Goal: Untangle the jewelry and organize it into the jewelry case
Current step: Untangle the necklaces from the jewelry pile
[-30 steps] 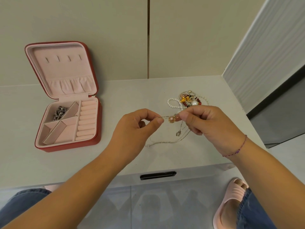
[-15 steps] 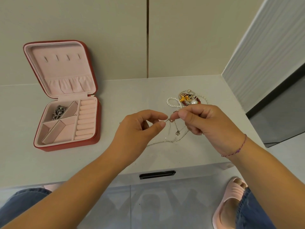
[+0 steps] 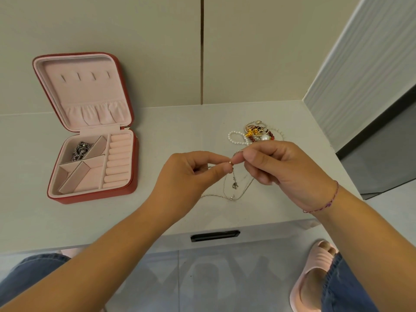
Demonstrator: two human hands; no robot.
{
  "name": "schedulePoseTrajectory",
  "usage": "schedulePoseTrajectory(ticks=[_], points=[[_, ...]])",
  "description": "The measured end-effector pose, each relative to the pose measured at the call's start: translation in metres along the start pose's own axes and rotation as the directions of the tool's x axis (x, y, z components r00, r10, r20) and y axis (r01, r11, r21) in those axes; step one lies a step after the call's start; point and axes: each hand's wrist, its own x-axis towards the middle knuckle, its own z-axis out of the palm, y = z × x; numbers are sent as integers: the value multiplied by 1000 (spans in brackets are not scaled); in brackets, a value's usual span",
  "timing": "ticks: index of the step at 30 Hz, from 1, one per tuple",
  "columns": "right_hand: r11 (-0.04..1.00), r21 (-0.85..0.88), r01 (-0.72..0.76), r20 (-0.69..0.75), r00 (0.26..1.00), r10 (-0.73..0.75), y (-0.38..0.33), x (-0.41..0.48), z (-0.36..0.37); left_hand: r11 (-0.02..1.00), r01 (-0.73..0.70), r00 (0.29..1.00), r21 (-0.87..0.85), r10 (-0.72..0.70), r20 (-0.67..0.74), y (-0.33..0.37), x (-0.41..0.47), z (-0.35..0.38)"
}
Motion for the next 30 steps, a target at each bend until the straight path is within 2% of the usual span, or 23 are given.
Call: schedulePoseTrajectory(ticks=[6, 11, 13, 21, 30], points=[[992, -122, -31, -59, 998, 24, 3, 1, 1, 997, 38, 999, -68, -37, 21, 3, 0, -1], [995, -40, -88, 9, 996, 88, 6, 2, 9, 988, 111, 994, -108, -110, 14, 1, 1, 2], [996, -38, -75, 26, 997, 76, 7, 1, 13, 980, 143, 990, -138, -142, 15, 1, 0, 2], [995, -95, -10, -55, 998, 4, 1, 1, 15, 953, 212, 977, -217, -209, 36, 1, 1, 1], [992, -123, 0, -60, 998, -7, -3, 0, 12, 953, 187, 982, -238, -182, 43, 2, 2, 1]])
